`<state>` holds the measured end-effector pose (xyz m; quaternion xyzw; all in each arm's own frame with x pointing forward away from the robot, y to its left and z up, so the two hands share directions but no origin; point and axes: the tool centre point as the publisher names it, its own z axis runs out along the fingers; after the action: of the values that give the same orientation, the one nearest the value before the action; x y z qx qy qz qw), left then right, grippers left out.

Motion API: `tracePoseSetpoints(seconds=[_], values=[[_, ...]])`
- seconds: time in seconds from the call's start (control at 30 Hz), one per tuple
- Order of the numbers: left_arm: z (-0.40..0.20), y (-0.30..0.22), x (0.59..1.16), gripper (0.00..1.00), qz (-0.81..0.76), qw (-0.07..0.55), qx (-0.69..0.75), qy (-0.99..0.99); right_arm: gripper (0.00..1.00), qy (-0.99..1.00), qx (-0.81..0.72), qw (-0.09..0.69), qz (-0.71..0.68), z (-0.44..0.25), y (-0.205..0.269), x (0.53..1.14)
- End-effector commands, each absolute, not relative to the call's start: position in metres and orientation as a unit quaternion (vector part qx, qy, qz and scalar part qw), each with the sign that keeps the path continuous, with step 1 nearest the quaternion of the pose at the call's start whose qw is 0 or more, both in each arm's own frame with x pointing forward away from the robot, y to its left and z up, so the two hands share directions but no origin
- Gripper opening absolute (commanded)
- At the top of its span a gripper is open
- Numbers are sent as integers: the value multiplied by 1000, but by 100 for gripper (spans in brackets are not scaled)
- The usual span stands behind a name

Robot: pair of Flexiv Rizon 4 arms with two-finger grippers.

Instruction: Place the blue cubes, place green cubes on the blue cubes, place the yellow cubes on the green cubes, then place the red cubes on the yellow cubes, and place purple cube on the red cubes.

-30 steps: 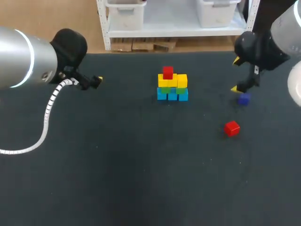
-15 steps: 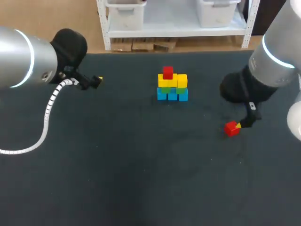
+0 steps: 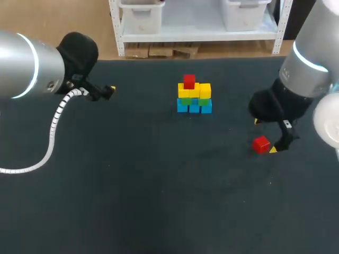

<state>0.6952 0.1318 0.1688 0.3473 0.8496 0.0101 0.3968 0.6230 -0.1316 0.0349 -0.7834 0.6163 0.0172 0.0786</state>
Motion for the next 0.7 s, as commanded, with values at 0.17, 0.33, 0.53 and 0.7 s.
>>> tracePoseSetpoints(seconds=[0.17, 0.33, 0.53, 0.7], values=[[168, 133, 695, 100, 9, 397, 348, 849, 100, 606, -792, 19, 64, 11, -125, 635], [168, 133, 695, 100, 9, 397, 348, 849, 100, 602, -795, 6, 74, 7, -125, 637], [168, 133, 695, 100, 9, 397, 348, 849, 60, 596, -798, -18, 83, -3, -129, 633], [168, 133, 695, 100, 9, 397, 348, 849, 37, 596, -799, -28, 77, -6, -131, 634]])
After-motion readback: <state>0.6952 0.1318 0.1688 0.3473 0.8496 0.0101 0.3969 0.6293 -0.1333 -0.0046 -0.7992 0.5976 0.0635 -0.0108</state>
